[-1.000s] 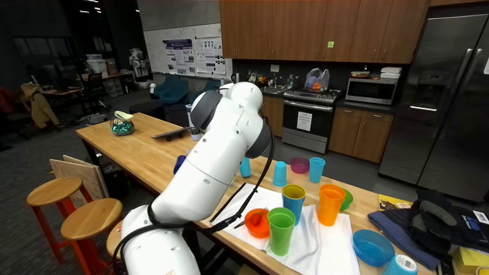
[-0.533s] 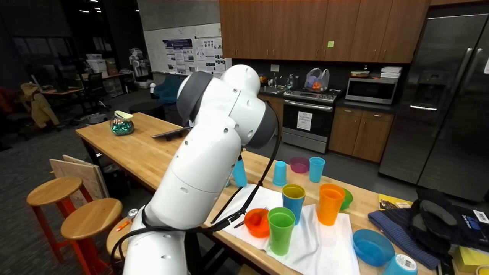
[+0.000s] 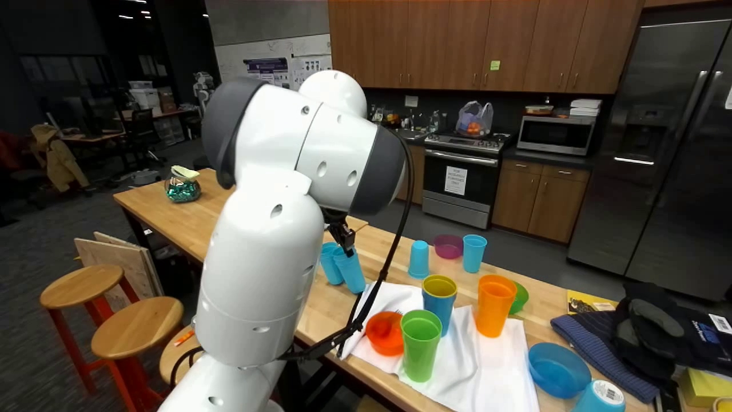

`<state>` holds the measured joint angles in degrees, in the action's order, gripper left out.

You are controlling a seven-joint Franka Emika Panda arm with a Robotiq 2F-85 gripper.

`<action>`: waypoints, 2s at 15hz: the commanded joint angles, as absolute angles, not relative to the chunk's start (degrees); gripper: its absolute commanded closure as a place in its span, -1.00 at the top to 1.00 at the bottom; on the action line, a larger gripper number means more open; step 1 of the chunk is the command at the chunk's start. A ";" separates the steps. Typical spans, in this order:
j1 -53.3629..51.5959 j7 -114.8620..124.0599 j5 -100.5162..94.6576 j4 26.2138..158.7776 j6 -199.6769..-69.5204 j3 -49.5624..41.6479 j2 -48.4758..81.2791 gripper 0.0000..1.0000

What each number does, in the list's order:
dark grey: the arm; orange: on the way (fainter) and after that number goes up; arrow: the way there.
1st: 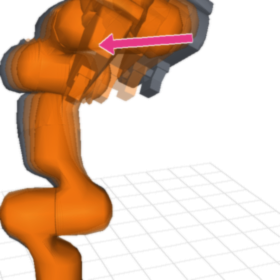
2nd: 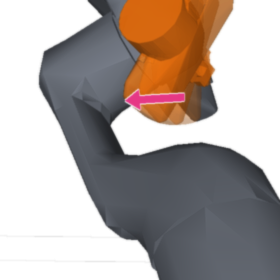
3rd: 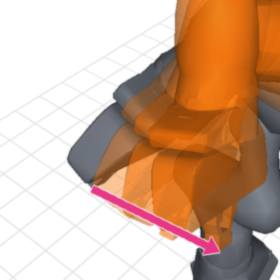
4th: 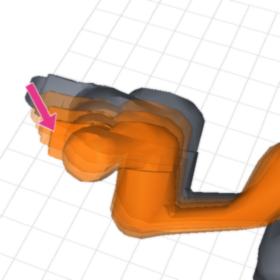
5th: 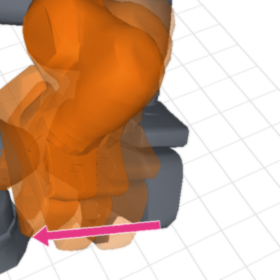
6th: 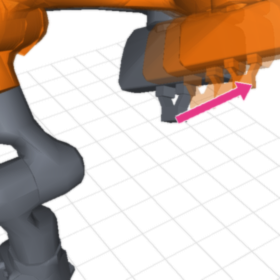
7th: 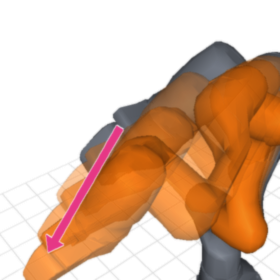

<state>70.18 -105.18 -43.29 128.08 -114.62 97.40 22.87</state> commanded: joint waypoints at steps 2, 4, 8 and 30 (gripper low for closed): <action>85.12 -91.51 -47.89 134.48 -119.87 109.75 25.65 -0.97; 85.03 -84.74 -53.64 135.23 -120.39 108.34 30.28 -0.97; 86.43 -73.66 -61.47 137.19 -124.77 107.82 32.86 -0.97; 84.19 -70.29 -66.95 137.81 -125.41 105.32 35.41 -0.35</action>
